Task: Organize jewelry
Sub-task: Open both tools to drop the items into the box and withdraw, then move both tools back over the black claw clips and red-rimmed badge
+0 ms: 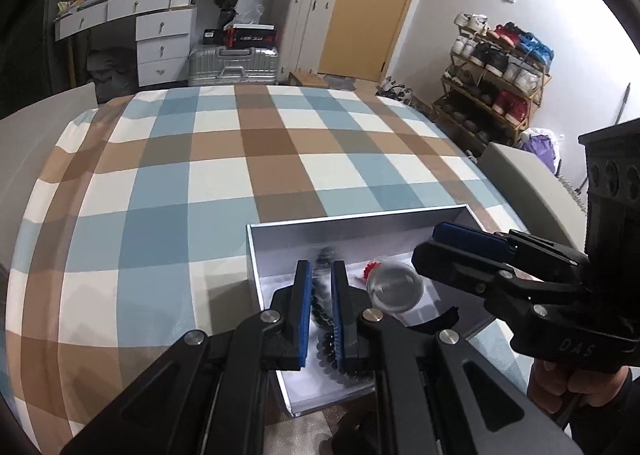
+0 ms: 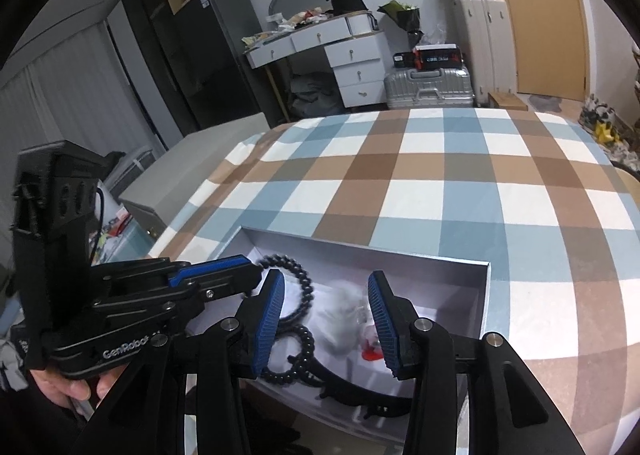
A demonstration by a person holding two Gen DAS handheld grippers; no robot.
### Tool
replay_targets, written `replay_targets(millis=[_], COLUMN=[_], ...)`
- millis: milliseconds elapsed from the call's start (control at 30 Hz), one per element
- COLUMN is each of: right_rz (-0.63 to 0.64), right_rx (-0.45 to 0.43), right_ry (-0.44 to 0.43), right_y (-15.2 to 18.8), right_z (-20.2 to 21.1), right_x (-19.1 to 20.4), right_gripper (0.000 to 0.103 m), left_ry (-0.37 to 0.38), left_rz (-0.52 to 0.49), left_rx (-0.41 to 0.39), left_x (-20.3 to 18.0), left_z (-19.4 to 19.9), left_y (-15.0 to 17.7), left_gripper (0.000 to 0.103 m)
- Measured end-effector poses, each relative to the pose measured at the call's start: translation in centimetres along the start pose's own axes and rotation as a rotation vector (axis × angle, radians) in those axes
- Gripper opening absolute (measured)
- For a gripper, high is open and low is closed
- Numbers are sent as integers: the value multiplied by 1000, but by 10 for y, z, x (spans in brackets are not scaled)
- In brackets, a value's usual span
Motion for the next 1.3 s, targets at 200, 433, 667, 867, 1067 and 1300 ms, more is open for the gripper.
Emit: replay_targets(millis=[200, 433, 667, 867, 1067, 1300], right_rz=[-37, -28, -34, -24, -29, -67], right_rx=[-32, -104, -157, -226, -222, -141], right_ry=[-12, 48, 42, 62, 102, 149], right_y=[4, 15, 32, 57, 87, 122], right_z=[15, 42, 67, 92, 101, 91], right_x=[-4, 1, 6, 16, 16, 4], right_gripper=[43, 55, 60, 83, 96, 96], left_ry=[20, -75, -145, -213, -283, -270], left_rz=[-2, -5, 11, 43, 36, 38], left_rx=[-25, -83, -148, -210, -210, -201], left_x=[1, -6, -15, -22, -30, -37], left_z=[10, 28, 44, 59, 60, 57], left_y=[1, 4, 12, 21, 34, 56], left_gripper=[39, 54, 71, 83, 101, 101])
Point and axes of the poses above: each gripper's, at about its wrist camera, not at the fingertips, and z roughly against the way its jaws point, x to its left, y to its underside, the point moved 2 cm from there along -z, roughly the way its jaws point, and after that the axes turned 15 degrees about x, right-handed, at the moved point
